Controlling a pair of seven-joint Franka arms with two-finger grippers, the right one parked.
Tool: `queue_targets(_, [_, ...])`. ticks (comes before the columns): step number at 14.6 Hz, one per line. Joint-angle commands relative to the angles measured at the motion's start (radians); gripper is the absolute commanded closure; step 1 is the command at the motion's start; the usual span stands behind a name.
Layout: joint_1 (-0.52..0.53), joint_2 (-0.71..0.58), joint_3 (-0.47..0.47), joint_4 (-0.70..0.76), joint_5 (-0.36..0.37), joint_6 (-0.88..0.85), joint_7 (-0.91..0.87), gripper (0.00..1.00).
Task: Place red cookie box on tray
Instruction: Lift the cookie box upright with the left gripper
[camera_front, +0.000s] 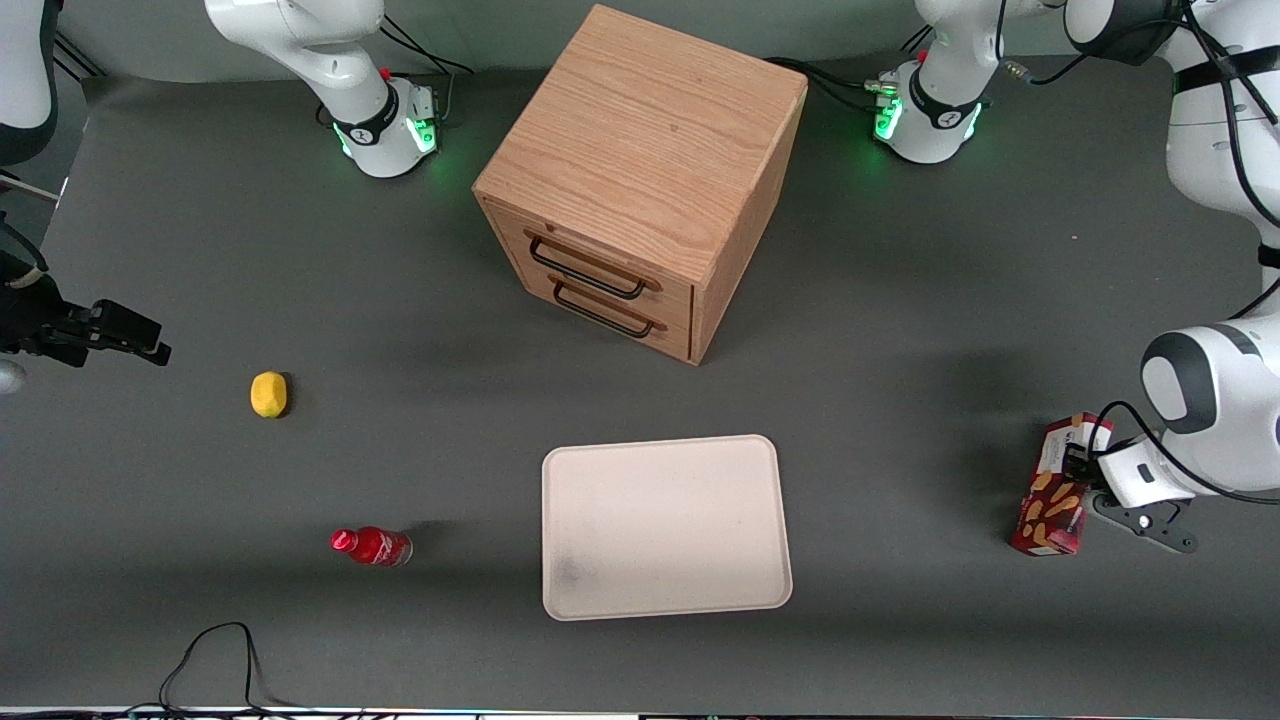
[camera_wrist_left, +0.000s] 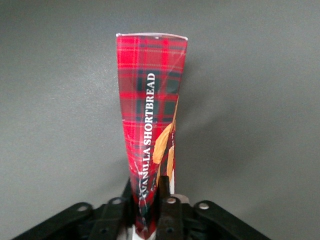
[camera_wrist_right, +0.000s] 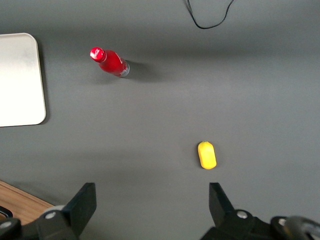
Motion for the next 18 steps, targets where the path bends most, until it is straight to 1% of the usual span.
queue_targets(1, [0.003, -0.007, -0.002, -0.013, -0.019, 0.013, 0.029, 1.00])
queue_targets(6, [-0.010, -0.029, -0.001, -0.004, -0.017, -0.016, 0.021, 1.00])
queue_targets(10, [-0.018, -0.134, -0.001, 0.061, -0.014, -0.237, 0.007, 1.00])
queue_targets(12, [-0.038, -0.194, -0.001, 0.085, -0.003, -0.358, -0.047, 1.00])
queue_targets(15, [-0.044, -0.289, -0.001, 0.108, 0.001, -0.478, -0.069, 1.00])
queue_targets(18, [-0.049, -0.348, -0.001, 0.212, 0.007, -0.675, -0.088, 1.00])
